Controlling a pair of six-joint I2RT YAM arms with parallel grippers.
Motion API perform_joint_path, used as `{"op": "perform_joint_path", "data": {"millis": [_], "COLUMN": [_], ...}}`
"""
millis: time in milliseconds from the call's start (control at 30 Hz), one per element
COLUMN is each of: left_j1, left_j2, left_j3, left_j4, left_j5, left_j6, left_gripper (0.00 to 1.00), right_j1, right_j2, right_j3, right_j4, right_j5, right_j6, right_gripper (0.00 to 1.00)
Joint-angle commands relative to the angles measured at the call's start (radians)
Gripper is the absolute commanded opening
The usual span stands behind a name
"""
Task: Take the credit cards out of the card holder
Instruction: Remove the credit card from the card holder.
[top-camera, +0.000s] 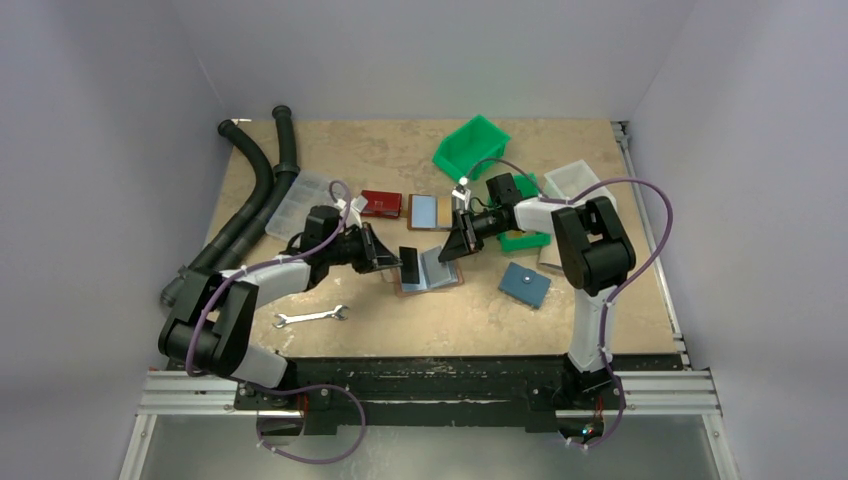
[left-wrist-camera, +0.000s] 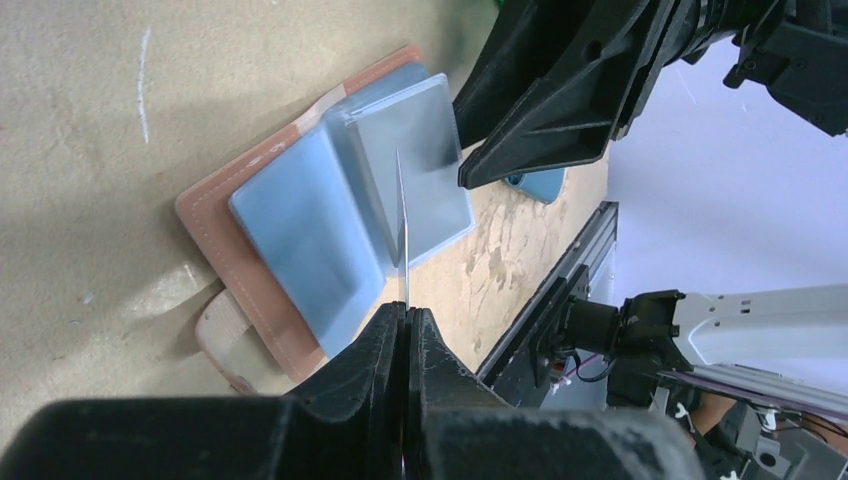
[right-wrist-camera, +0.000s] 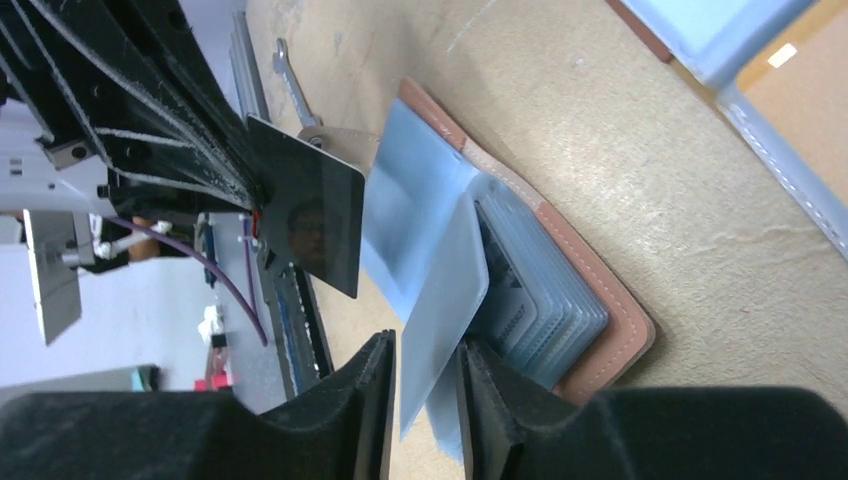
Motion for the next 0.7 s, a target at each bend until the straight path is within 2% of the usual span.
{"op": "perform_joint_path", "data": {"millis": [0,200,467,667], "left_j1": [0.007,0.007,0.016,0.017], "left_j2": [-0.029,-0.093,-0.248,-0.323], "left_j3": [0.007,0.011,0.017,0.01], "left_j4": [0.083,0.088,-0.034,-0.079], "left_j5": [0.054,0.055,-0.051,-0.094], "left_j6": [0.005,0.018,0.069,0.071], "left_gripper": [0.0,0.0,0.0,0.0], "right_j1": [-0.005,0.03,0.106,0.171], "right_j2": [-0.072,-0.083,-0.078,-0.084], "right_j3": [0.054,0.054,0.041,0.039], "right_j4": [-0.073,-0.066,0.041,0.096], "right_j5": [-0.062,-0.1,-0.187,-0.228], "right_j6": [-0.121,-0.11,-0.009,0.036], "right_gripper": [0.38,0.45,0.48,0.56]}}
